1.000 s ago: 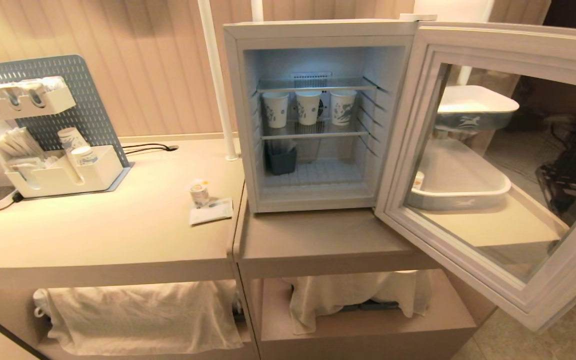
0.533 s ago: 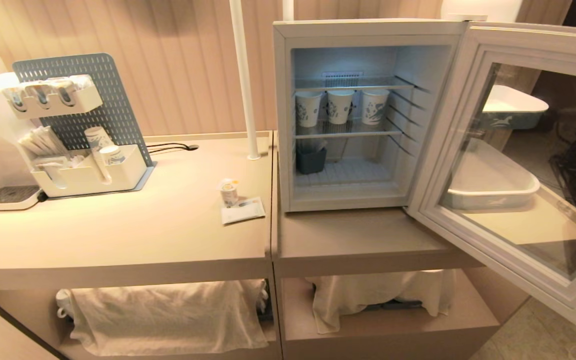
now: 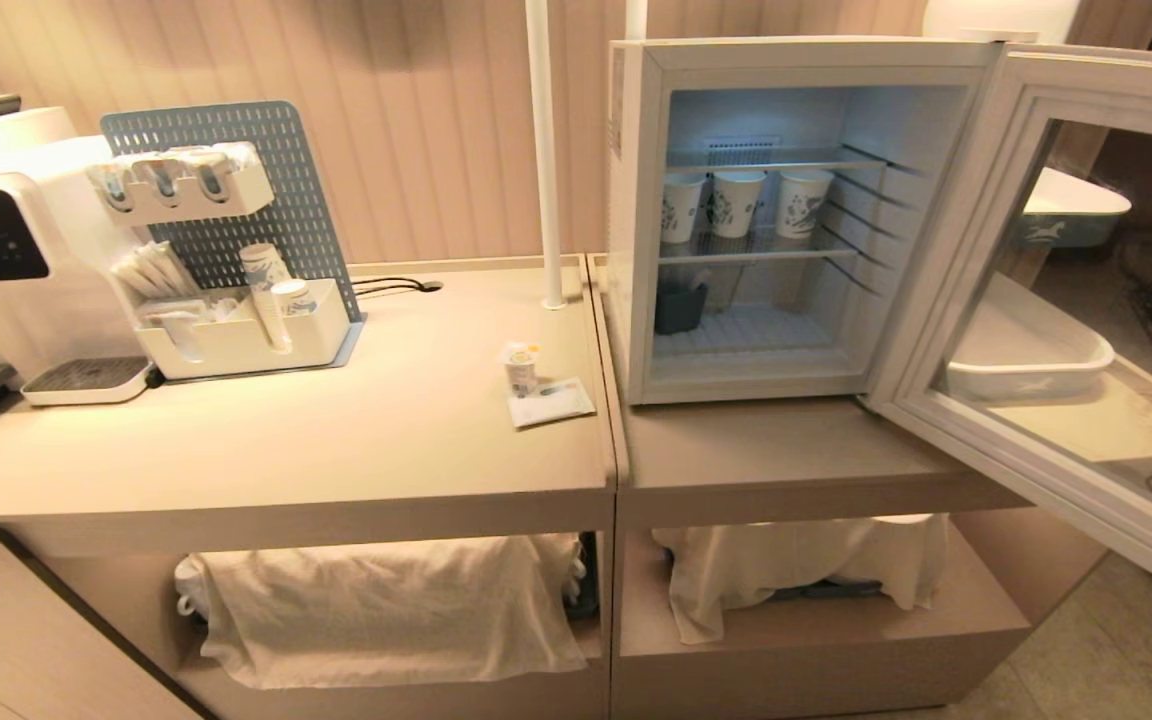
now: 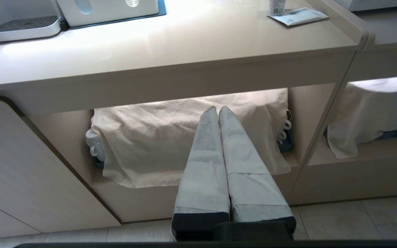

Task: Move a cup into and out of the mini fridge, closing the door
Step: Put the yoghurt in the freezer

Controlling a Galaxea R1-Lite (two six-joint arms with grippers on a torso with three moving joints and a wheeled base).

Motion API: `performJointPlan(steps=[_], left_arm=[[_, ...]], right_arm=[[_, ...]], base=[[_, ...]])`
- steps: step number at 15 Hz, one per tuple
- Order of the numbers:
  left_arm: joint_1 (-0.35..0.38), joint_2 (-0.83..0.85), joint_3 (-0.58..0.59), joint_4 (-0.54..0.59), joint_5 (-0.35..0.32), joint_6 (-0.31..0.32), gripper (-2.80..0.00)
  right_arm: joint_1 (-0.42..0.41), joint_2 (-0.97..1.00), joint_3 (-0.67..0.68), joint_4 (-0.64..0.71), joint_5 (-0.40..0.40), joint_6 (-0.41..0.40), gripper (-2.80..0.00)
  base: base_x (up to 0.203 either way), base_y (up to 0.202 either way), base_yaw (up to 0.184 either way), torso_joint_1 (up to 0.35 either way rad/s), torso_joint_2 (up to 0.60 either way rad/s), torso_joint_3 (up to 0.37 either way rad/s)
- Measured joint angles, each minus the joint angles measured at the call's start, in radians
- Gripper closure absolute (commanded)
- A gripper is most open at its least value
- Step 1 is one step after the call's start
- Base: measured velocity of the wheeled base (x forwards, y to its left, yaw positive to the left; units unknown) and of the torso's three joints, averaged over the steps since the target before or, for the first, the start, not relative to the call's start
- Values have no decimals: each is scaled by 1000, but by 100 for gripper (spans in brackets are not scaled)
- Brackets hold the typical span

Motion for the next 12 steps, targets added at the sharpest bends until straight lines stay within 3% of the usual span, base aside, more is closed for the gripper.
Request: performJointPlan(steps=[5,12], left_arm=[[0,0,0,0,-5,12,0],[0,0,0,0,-8,13,0]], right_arm=[[0,0,0,2,0,0,0],[1,0,0,2,0,0,0]], base=[[-189,190,-1,5,4,-1],[-9,18,1,0,-4,1]])
